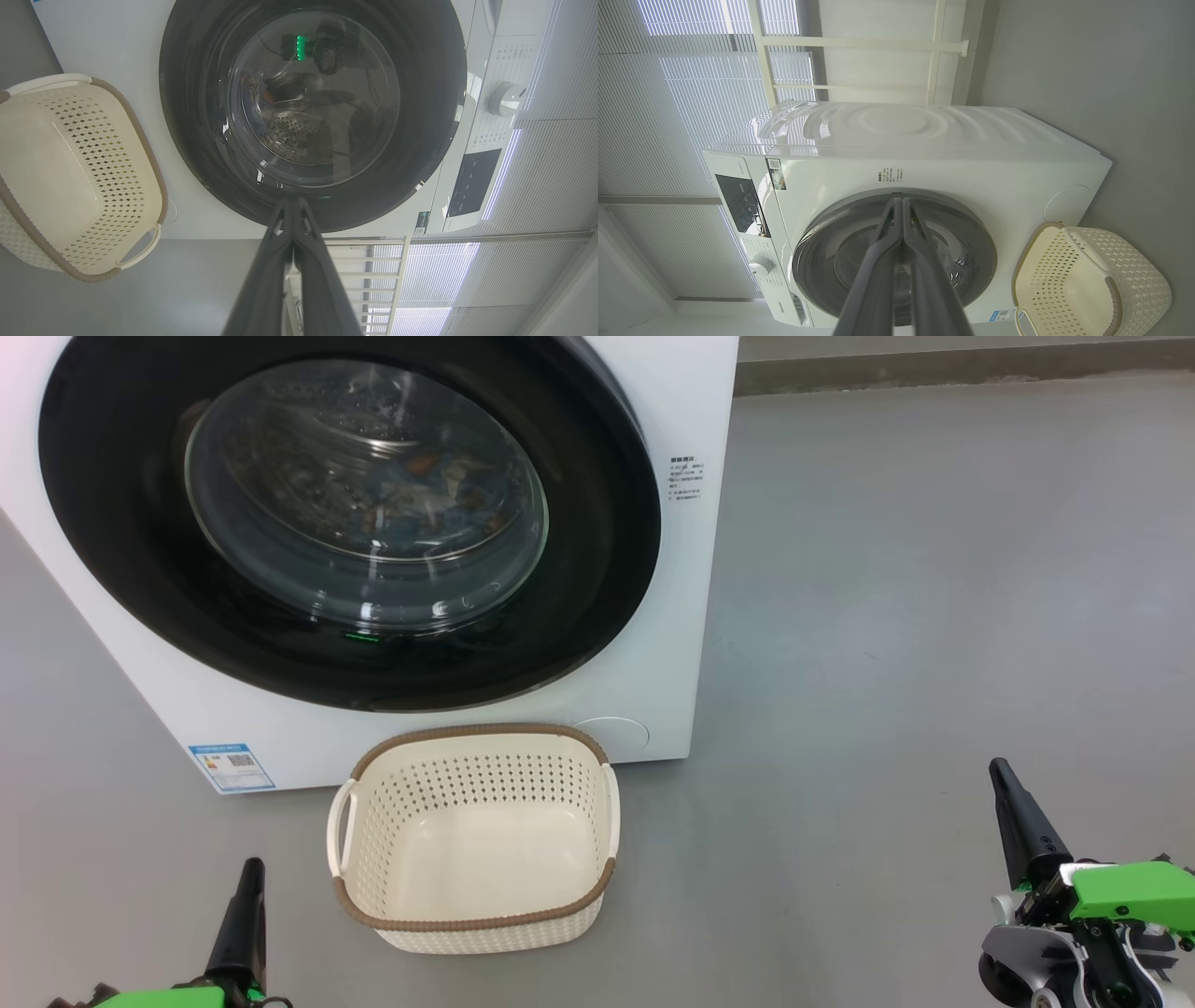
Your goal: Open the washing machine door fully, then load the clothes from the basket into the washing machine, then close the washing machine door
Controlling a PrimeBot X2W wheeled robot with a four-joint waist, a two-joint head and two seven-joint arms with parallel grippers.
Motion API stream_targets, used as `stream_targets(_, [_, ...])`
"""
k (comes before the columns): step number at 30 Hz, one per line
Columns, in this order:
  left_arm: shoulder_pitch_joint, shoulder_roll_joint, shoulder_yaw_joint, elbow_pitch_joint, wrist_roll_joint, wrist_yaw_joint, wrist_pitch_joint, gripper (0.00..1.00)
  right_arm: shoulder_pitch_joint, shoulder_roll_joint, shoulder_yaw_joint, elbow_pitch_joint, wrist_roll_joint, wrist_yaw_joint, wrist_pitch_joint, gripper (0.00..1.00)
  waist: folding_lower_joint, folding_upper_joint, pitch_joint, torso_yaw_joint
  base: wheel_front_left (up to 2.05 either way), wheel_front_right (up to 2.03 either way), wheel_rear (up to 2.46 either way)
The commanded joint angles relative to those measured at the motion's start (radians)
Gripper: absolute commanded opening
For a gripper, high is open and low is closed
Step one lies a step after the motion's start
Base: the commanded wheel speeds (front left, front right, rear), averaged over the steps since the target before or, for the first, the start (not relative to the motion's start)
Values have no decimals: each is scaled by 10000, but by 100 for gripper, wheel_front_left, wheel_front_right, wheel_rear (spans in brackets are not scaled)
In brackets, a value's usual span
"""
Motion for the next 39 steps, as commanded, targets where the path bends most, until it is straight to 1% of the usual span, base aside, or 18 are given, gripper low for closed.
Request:
stream_targets(1, [-464,87,332,-193,-66,-67,73,0,-42,-89,179,-304,19,4,49,0,0,0,0,0,0,0,0])
stream_targets(39, [-462,87,332,-198,-66,-67,73,0,-42,-88,177,-304,18,4,51,0,0,0,0,0,0,0,0])
